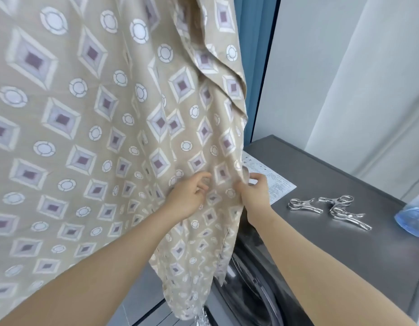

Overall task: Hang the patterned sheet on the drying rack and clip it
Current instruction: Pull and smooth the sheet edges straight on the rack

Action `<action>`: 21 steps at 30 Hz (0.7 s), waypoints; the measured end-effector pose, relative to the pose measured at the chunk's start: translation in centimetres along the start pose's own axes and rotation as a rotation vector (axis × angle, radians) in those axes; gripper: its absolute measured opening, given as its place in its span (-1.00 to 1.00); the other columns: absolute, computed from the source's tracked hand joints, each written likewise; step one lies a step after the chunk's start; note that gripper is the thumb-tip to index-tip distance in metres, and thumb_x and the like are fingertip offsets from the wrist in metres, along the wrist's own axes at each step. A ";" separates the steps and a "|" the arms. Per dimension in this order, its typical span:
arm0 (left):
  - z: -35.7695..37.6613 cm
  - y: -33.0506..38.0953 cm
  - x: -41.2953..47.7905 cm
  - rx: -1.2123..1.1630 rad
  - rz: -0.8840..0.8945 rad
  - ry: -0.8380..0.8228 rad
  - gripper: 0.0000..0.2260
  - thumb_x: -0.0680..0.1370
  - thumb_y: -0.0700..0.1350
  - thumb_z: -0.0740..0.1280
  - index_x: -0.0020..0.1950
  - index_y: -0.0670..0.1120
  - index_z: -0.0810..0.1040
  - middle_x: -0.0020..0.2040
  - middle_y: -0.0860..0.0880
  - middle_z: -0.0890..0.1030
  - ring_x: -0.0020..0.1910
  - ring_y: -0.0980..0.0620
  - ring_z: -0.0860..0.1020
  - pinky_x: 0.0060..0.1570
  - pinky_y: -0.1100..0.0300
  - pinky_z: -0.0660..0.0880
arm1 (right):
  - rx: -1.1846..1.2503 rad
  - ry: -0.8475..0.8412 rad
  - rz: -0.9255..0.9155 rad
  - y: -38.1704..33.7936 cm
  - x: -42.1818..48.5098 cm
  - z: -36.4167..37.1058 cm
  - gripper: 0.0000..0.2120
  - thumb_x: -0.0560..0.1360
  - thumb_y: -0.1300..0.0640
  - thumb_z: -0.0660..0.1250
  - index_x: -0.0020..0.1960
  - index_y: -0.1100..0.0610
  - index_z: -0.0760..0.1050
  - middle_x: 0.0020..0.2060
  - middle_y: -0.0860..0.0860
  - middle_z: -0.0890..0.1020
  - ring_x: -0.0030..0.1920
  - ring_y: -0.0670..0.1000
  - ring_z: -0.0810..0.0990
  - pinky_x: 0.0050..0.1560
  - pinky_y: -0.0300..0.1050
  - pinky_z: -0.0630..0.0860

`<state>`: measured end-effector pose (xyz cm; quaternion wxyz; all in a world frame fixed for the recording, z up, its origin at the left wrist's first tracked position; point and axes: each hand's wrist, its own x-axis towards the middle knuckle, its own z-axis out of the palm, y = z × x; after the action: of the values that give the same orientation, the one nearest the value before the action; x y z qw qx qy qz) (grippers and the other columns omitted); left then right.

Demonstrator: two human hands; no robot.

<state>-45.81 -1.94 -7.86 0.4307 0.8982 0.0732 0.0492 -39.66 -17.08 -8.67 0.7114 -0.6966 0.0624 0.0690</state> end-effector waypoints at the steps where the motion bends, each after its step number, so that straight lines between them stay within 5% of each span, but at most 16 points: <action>1: -0.1 0.2 0.2 -0.006 -0.005 0.009 -0.57 0.54 -0.29 0.10 0.32 0.11 0.38 0.05 0.09 0.53 -0.04 -0.01 0.58 -0.25 0.14 0.49 | -0.028 0.074 -0.074 -0.4 0.3 0.1 -0.81 0.49 0.19 0.27 -0.01 0.02 0.27 -0.25 0.03 0.51 -0.28 0.02 0.50 -0.29 -0.11 0.44; 3: -0.2 0.7 0.7 -0.037 -0.012 0.027 -0.59 0.56 -0.28 0.10 0.30 0.12 0.37 0.07 0.08 0.53 -0.01 -0.02 0.58 -0.29 0.19 0.47 | -0.089 0.113 -0.177 -0.5 0.8 -0.2 -0.84 0.49 0.17 0.25 -0.07 -0.01 0.27 -0.30 0.00 0.48 -0.29 0.02 0.46 -0.32 -0.16 0.37; 8: 0.3 1.6 1.5 -0.035 -0.040 0.042 -0.63 0.58 -0.24 0.12 0.32 0.11 0.31 0.02 0.12 0.52 0.02 0.02 0.58 -0.45 0.34 0.35 | -0.241 -0.206 -0.003 1.0 1.3 -1.0 -0.82 0.40 0.20 0.42 -0.08 0.14 0.43 -0.13 0.13 0.56 -0.17 0.09 0.54 -0.19 -0.10 0.47; 13: 0.8 1.9 2.1 -0.072 -0.043 0.051 -0.62 0.56 -0.30 0.13 0.32 0.03 0.34 0.04 0.06 0.54 -0.04 0.05 0.60 -0.30 0.32 0.38 | -0.074 0.082 -0.206 -0.5 2.3 -2.7 -0.84 0.51 0.24 0.21 -0.21 0.03 0.36 -0.23 0.05 0.53 -0.21 0.04 0.47 -0.16 -0.10 0.38; 18: 1.1 2.6 3.0 -0.067 -0.014 0.085 -0.62 0.55 -0.31 0.16 0.32 -0.01 0.37 0.04 0.02 0.56 -0.11 0.03 0.62 -0.08 0.23 0.48 | -0.063 -0.094 -0.203 -2.2 3.2 -3.6 -0.82 0.60 0.12 0.16 -0.16 0.15 0.35 -0.28 0.04 0.37 -0.29 -0.04 0.34 -0.30 -0.19 0.30; 21: 1.1 3.1 3.5 -0.055 0.015 0.103 -0.62 0.54 -0.32 0.20 0.32 -0.03 0.39 -0.02 0.05 0.56 -0.06 0.03 0.57 -0.07 0.31 0.46 | 0.091 -0.026 -0.219 -3.7 3.9 -3.9 -0.75 0.61 0.10 0.15 -0.23 0.12 0.37 -0.32 -0.01 0.42 -0.32 -0.06 0.38 -0.30 -0.23 0.34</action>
<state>-41.91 -4.08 -5.98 0.4504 0.8828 0.0874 0.1007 -35.16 -21.01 -5.87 0.7463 -0.6653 -0.0203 -0.0028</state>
